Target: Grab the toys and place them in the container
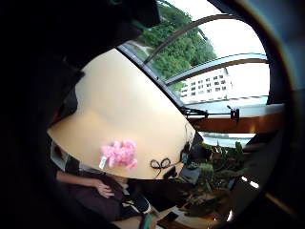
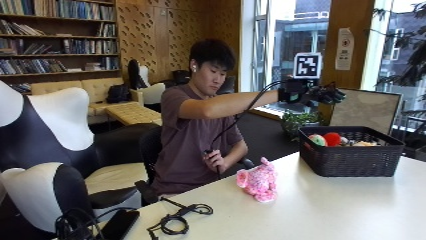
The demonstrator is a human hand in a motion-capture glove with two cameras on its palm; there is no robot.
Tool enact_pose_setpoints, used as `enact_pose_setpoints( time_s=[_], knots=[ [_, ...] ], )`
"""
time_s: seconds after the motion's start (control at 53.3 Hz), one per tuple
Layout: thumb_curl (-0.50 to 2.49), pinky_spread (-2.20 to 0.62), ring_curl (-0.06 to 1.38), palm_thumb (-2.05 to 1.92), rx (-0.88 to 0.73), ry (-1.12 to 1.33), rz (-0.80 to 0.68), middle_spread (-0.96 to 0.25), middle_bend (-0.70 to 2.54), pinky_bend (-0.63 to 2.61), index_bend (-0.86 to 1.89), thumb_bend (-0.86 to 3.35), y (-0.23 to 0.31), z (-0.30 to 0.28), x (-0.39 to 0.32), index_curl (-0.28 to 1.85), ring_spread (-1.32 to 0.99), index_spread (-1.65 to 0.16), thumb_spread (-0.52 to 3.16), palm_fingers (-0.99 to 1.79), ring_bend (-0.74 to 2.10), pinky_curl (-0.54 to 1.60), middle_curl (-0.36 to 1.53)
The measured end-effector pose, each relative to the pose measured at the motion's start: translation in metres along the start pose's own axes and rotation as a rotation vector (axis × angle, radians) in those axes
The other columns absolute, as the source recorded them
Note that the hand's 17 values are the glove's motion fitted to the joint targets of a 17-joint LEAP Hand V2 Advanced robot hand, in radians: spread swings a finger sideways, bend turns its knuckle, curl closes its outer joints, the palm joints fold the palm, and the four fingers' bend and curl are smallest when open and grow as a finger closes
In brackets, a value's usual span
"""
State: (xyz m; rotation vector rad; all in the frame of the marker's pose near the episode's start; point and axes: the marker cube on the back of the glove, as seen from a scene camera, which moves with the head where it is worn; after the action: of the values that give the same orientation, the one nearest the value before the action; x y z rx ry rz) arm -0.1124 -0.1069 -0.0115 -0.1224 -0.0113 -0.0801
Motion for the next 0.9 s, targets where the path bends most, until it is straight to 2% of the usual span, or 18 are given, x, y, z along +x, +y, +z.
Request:
enact_pose_setpoints(
  time_s=[0.075,0.188,0.225,0.3,0.338,0.375,0.45,0.525,0.619,0.694,0.807,0.901],
  knots=[
    [0.33,0.06,0.35,-0.07,-0.013,0.024,-0.016,-0.01,0.14,0.81,0.10,-0.05,0.034,0.015,0.036,0.26,0.02,-0.21,1.21,-0.18,0.40,0.37,0.32],
    [0.31,0.06,0.36,-0.07,-0.027,0.092,0.130,0.01,0.15,0.82,0.09,-0.05,0.064,0.053,0.091,0.24,0.03,-0.21,1.20,-0.15,0.42,0.37,0.31],
    [0.31,0.06,0.36,-0.06,-0.044,0.091,0.119,0.01,0.16,0.82,0.10,-0.05,0.075,0.069,0.103,0.24,0.03,-0.22,1.20,-0.13,0.43,0.37,0.31],
    [0.29,0.06,0.37,-0.06,-0.098,0.077,0.004,0.01,0.16,0.82,0.11,-0.05,0.100,0.107,0.121,0.23,0.04,-0.22,1.20,-0.12,0.46,0.37,0.30],
    [0.29,0.06,0.37,-0.06,-0.123,0.072,0.052,0.01,0.16,0.83,0.11,-0.05,0.109,0.130,0.126,0.23,0.04,-0.23,1.19,-0.11,0.47,0.37,0.30],
    [0.29,0.06,0.37,-0.06,-0.144,0.059,0.093,0.01,0.16,0.83,0.12,-0.05,0.118,0.150,0.127,0.23,0.04,-0.22,1.19,-0.12,0.46,0.37,0.30],
    [0.28,0.06,0.37,-0.06,-0.183,0.014,0.056,0.00,0.16,0.83,0.11,-0.05,0.133,0.184,0.122,0.22,0.04,-0.22,1.18,-0.14,0.48,0.37,0.30],
    [0.28,0.06,0.37,-0.05,-0.228,0.070,-0.058,0.00,0.16,0.84,0.09,-0.05,0.147,0.219,0.126,0.21,0.04,-0.22,1.17,-0.15,0.48,0.37,0.29],
    [0.28,0.06,0.37,-0.05,-0.259,-0.088,-0.005,0.01,0.17,0.85,0.08,-0.05,0.156,0.251,0.101,0.20,0.04,-0.20,1.14,-0.17,0.48,0.37,0.30],
    [0.28,0.06,0.37,-0.04,-0.248,-0.118,-0.035,0.02,0.16,0.85,0.10,-0.04,0.158,0.271,0.095,0.20,0.04,-0.20,1.11,-0.16,0.48,0.37,0.29],
    [0.29,0.05,0.36,0.01,-0.228,-0.164,-0.088,0.01,0.15,0.82,0.19,-0.02,0.158,0.290,0.090,0.24,0.02,-0.19,1.11,-0.05,0.49,0.36,0.28],
    [0.32,0.01,0.36,0.11,-0.169,-0.164,-0.100,-0.09,0.29,0.79,0.17,0.02,0.156,0.292,0.086,0.25,-0.06,-0.21,1.13,0.20,0.56,0.33,0.32]
  ],
)
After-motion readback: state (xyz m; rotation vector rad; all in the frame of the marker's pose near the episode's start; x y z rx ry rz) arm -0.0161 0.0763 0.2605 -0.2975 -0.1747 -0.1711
